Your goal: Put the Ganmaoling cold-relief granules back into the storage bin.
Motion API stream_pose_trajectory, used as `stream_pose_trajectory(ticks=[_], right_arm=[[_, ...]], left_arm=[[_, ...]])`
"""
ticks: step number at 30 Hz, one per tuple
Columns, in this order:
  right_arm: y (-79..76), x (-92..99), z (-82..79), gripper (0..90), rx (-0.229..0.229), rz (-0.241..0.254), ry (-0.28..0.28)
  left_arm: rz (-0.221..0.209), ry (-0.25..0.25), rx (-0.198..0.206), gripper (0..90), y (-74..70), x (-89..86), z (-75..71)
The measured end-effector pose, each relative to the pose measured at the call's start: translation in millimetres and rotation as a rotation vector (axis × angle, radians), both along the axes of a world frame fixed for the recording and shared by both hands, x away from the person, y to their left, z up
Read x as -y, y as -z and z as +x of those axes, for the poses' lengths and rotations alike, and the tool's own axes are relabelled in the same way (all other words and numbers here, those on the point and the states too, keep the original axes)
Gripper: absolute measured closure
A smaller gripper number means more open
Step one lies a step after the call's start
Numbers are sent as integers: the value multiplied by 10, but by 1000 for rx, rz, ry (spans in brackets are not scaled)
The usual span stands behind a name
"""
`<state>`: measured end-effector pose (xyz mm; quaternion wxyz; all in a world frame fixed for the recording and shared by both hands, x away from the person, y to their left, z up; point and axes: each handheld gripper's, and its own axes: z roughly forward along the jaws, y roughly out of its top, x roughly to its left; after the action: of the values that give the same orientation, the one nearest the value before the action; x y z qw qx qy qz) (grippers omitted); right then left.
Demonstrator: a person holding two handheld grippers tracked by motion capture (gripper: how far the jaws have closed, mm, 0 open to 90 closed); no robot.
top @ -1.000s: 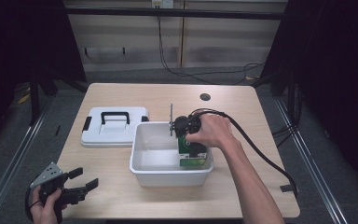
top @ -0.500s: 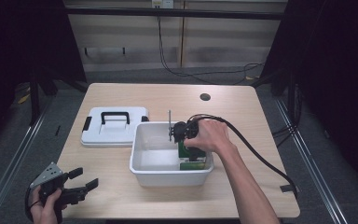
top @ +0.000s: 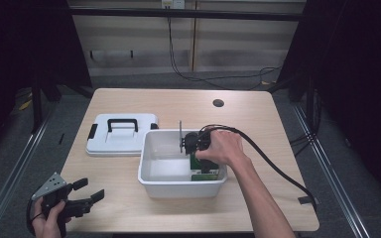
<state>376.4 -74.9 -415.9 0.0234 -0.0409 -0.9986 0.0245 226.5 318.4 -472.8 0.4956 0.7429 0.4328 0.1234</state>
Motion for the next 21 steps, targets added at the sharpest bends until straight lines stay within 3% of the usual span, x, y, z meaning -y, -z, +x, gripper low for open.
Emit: stream_pose_trajectory(ticks=[4, 7, 14, 15, 21], right_arm=[[12, 9, -2, 142, -8, -44, 10], [27, 20, -1, 138, -19, -20, 28], [6, 26, 6, 133, -15, -34, 35], [13, 35, 15, 133, -24, -13, 43], [4, 48, 13, 131, -25, -5, 32]], left_arm=[[0, -1, 1, 158, -1, 0, 5], [0, -2, 1, 158, -1, 0, 4], [1, -1, 1, 158, -3, 4, 7], [3, -1, 1, 158, -3, 2, 11], [4, -3, -1, 158, 2, 1, 14]])
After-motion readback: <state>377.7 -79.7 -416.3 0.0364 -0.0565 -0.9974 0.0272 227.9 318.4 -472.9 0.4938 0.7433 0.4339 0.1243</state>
